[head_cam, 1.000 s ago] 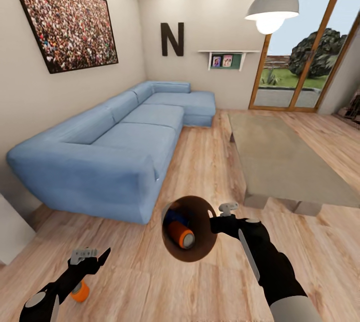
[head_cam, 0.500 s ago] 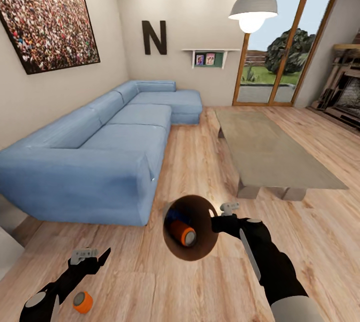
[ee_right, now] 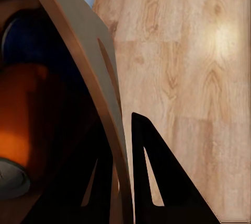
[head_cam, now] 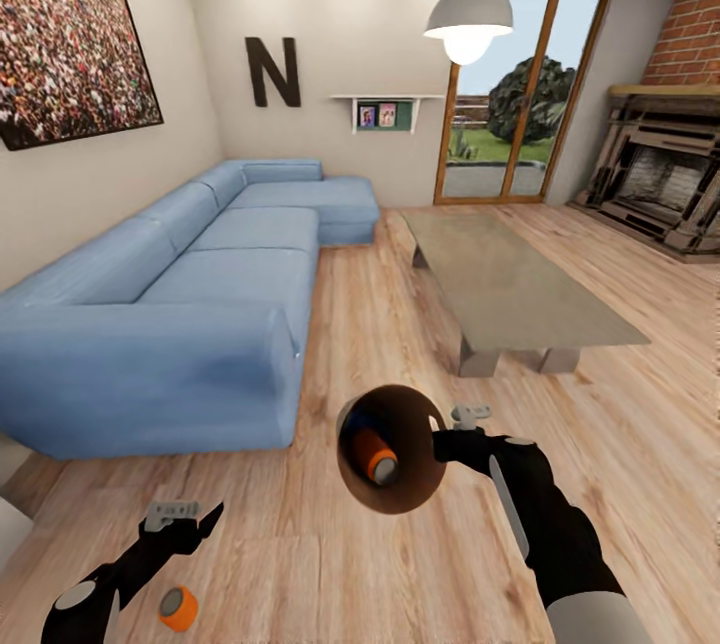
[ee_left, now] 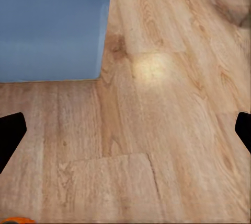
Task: Put the three can of soda from the living room inside the tash can in the kitchen.
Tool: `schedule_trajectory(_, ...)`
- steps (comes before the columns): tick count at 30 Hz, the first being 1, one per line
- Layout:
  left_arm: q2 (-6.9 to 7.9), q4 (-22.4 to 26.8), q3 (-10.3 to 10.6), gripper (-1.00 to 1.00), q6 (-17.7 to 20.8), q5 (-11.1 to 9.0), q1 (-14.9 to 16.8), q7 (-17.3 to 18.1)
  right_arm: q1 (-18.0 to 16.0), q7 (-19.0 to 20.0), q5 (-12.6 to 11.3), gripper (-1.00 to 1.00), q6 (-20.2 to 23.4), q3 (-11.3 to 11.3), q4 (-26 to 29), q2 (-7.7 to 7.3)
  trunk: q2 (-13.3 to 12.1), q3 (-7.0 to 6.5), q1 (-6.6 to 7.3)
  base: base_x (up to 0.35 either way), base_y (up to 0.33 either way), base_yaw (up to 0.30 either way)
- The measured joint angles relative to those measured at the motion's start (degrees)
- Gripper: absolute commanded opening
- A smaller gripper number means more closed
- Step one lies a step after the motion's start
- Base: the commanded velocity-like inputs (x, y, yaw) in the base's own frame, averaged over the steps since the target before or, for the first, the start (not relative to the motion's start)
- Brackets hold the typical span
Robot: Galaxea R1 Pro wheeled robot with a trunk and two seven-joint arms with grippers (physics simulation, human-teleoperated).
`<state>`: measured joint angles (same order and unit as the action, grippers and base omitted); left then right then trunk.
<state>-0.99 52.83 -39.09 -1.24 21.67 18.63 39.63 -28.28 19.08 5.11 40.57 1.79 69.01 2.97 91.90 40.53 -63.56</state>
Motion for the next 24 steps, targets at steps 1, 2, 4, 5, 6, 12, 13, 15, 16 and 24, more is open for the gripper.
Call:
schedule_trajectory(1,0.0,0.0,0.0,1.0,0.4,0.0,0.0,0.0,0.0,0.0,0.0,-1.0,0.0,0.0,0.0,0.0,0.0,0.02,0.0,-0.091,0.239,-0.1)
schedule_trajectory(2,0.01,0.0,0.0,1.0,0.8,0.1,0.0,0.0,0.0,0.0,-0.1,-1.0,0.0,0.0,0.0,0.0,0.0,0.04,0.0,-0.058,0.166,-0.064)
schedule_trajectory(4,0.02,0.0,0.0,1.0,3.1,1.2,0.1,-0.1,0.0,0.0,-0.5,-1.0,0.1,0.0,0.0,0.01,0.0,0.05,0.0,-0.034,0.096,-0.037)
schedule_trajectory(5,0.02,0.0,0.0,1.0,3.8,1.6,0.2,-0.1,0.0,0.0,-0.5,-1.0,0.1,0.0,0.0,0.01,0.0,0.06,0.0,-0.024,0.068,-0.026)
schedule_trajectory(6,0.02,0.0,0.0,1.0,4.5,2.1,0.2,-0.2,0.0,0.0,-0.3,-1.0,0.1,0.0,0.0,0.0,0.0,0.06,0.0,-0.015,0.044,-0.017)
schedule_trajectory(12,0.08,-0.2,0.0,1.0,13.3,5.3,0.7,-5.1,0.0,-0.1,-0.2,-1.0,0.0,-0.1,0.0,0.0,0.0,0.07,0.0,-0.006,0.017,-0.006)
schedule_trajectory(13,0.09,-0.2,0.0,1.0,14.7,5.5,0.8,-6.3,0.0,-0.1,-0.2,-1.0,-0.1,-0.1,0.1,-0.01,0.0,0.07,0.0,-0.002,0.005,-0.002)
schedule_trajectory(15,0.12,-1.2,0.0,1.0,16.1,5.7,0.8,-8.2,0.0,-0.1,-0.2,-1.0,-0.3,0.0,0.2,-0.08,0.0,0.07,0.0,-0.001,0.003,-0.001)
schedule_trajectory(16,0.13,-1.7,0.0,1.0,16.4,5.7,0.8,-8.9,0.0,-0.1,-0.1,-1.0,-0.6,0.0,0.2,-0.12,0.0,0.07,0.0,-0.001,0.002,-0.001)
schedule_trajectory(24,0.26,-6.2,0.1,1.0,19.9,5.9,1.3,-16.2,0.0,-0.2,-0.3,-1.0,-9.4,0.0,0.3,-0.37,0.0,0.07,0.0,0.0,0.0,0.0)
